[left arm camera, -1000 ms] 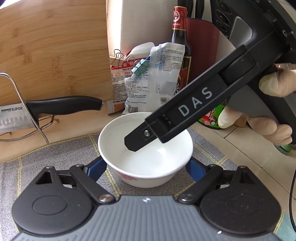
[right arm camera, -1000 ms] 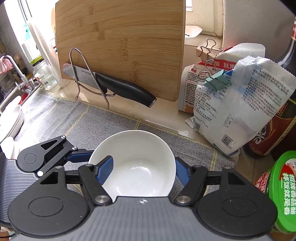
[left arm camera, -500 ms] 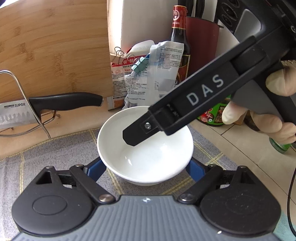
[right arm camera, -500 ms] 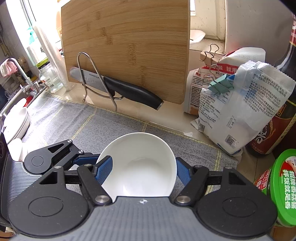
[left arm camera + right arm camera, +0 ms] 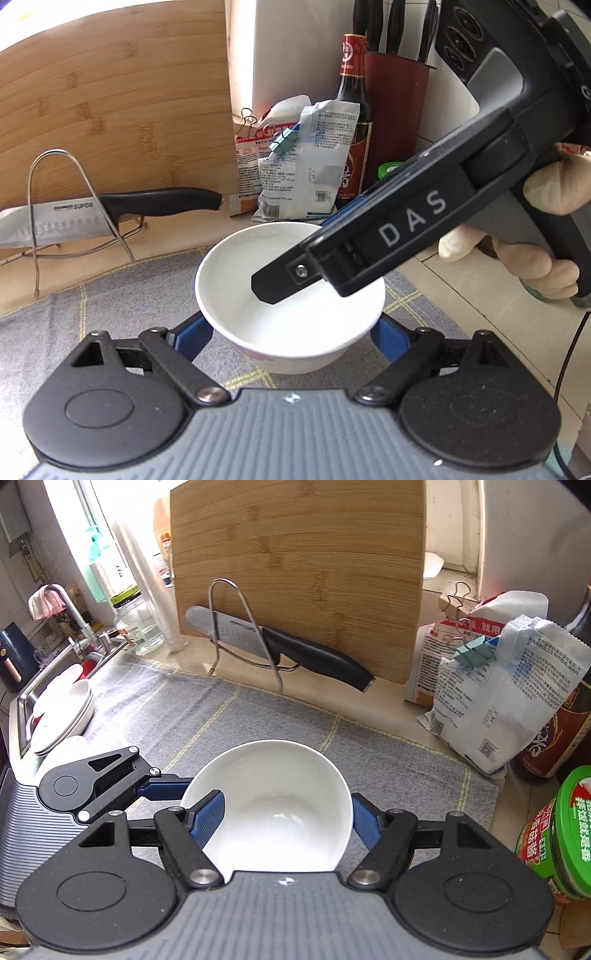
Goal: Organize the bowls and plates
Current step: 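Lift the bowl with the right gripper and carry it toward the bowl stack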
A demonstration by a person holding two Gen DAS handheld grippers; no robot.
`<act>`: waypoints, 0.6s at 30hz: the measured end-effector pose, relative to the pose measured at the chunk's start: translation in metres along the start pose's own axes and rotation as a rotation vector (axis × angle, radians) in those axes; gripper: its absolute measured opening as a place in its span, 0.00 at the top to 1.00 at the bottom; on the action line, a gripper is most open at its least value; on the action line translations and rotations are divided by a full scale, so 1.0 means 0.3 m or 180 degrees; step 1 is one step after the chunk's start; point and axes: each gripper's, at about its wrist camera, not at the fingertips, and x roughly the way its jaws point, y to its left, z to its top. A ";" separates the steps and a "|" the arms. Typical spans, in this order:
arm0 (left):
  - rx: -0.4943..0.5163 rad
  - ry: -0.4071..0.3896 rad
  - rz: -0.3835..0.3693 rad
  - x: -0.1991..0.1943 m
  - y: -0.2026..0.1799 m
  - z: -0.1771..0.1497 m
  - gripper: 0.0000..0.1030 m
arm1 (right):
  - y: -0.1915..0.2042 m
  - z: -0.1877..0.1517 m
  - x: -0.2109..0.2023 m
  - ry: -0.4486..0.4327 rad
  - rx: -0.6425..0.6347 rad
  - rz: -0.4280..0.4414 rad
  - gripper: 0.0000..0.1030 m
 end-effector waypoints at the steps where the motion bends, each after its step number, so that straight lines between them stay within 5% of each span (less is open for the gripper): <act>1: -0.0013 0.0000 0.0009 -0.013 0.000 -0.002 0.11 | 0.011 -0.002 -0.006 -0.0003 -0.0015 0.0010 0.24; 18: -0.0175 0.0060 0.0065 -0.269 0.064 -0.091 0.11 | 0.277 -0.035 -0.077 -0.0047 -0.0135 0.0164 0.24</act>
